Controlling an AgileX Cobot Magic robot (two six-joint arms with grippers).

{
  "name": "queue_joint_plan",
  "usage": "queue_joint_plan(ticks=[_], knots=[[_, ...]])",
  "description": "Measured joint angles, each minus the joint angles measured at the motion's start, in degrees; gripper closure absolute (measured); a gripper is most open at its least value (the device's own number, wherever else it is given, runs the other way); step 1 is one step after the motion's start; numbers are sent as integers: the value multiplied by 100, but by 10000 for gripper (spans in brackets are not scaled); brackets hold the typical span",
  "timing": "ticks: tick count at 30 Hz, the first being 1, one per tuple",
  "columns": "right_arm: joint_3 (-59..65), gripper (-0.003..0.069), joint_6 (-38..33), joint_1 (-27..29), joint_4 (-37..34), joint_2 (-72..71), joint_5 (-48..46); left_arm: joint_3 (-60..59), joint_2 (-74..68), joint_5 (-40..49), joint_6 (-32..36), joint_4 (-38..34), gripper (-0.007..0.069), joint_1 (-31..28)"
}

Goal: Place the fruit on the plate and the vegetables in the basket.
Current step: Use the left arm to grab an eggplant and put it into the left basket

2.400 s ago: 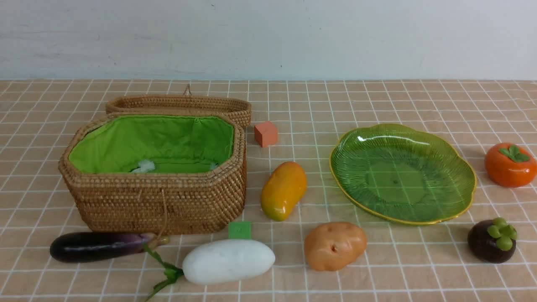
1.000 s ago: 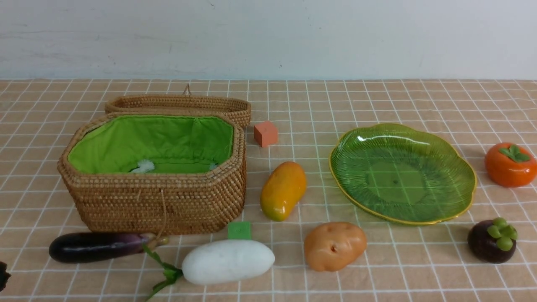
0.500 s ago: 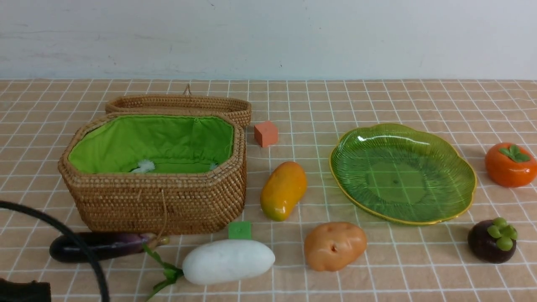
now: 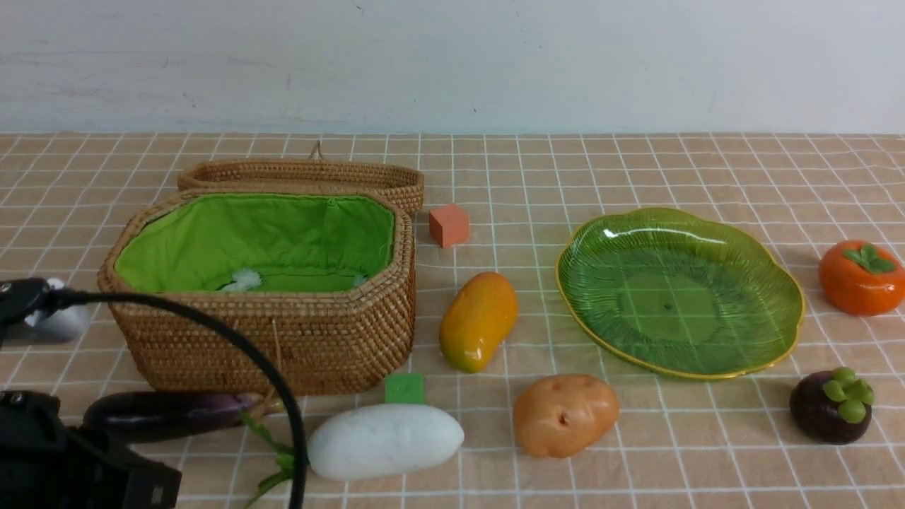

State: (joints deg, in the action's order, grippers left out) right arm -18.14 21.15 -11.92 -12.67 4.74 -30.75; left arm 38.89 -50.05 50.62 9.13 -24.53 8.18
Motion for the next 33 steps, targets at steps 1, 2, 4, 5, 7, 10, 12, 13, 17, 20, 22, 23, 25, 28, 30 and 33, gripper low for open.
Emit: queue_joint_plan(ticks=[1,2,4,5,7,10,12,13,17,20,22,23,25,28,30,33], knots=[[-721,573,-566,-345,-8,359,-791,173,-148,37,68,9,638,0],[-721,575,-566,-345,-8,359,-791,196,-168,34,68,15,638,0],[-2031,606,-1521,-911,-56,1112,-2240,494,-436,62,307,103,638,0],[-2190,606,-1623,-946,-61,1209,-2411,530,-474,62,351,121,638,0],[-2725,612,-1925,-1217,-100,1552,-2961,649,-601,62,487,226,638,0],[-3266,613,-2161,-1494,-140,1971,-3368,864,-868,-53,507,553,638,0],[-3402,611,-2225,-1589,-143,2125,-3335,966,-1064,-175,121,1001,638,0],[-3408,610,-2230,-1601,-143,2145,-3312,985,-1140,-187,-74,1227,638,0],[-3408,610,-2368,-1610,-143,2162,-3211,992,-1396,3,-131,2010,638,0],[-3408,608,-2503,-1610,-143,2162,-3189,992,-1513,40,111,2225,638,-26],[-3408,606,-2627,-1610,-143,2162,-3189,998,-1672,20,220,2257,638,-219],[-3408,603,-2674,-1610,-137,2162,-3189,1005,-1835,8,307,2232,638,-479],[-3408,600,-2701,-1610,-137,2162,-3189,1017,-2033,-7,532,2140,638,-814],[-3408,595,-2833,-1610,-137,2162,-3189,1016,-2484,-43,1949,1713,638,-1513],[-3408,592,-2851,-1610,-137,2162,-3189,1016,-2591,-116,3193,1424,638,-1674],[-3391,591,-2908,-1610,-125,2162,-3194,1016,-2619,-311,4782,1171,638,-1706]])
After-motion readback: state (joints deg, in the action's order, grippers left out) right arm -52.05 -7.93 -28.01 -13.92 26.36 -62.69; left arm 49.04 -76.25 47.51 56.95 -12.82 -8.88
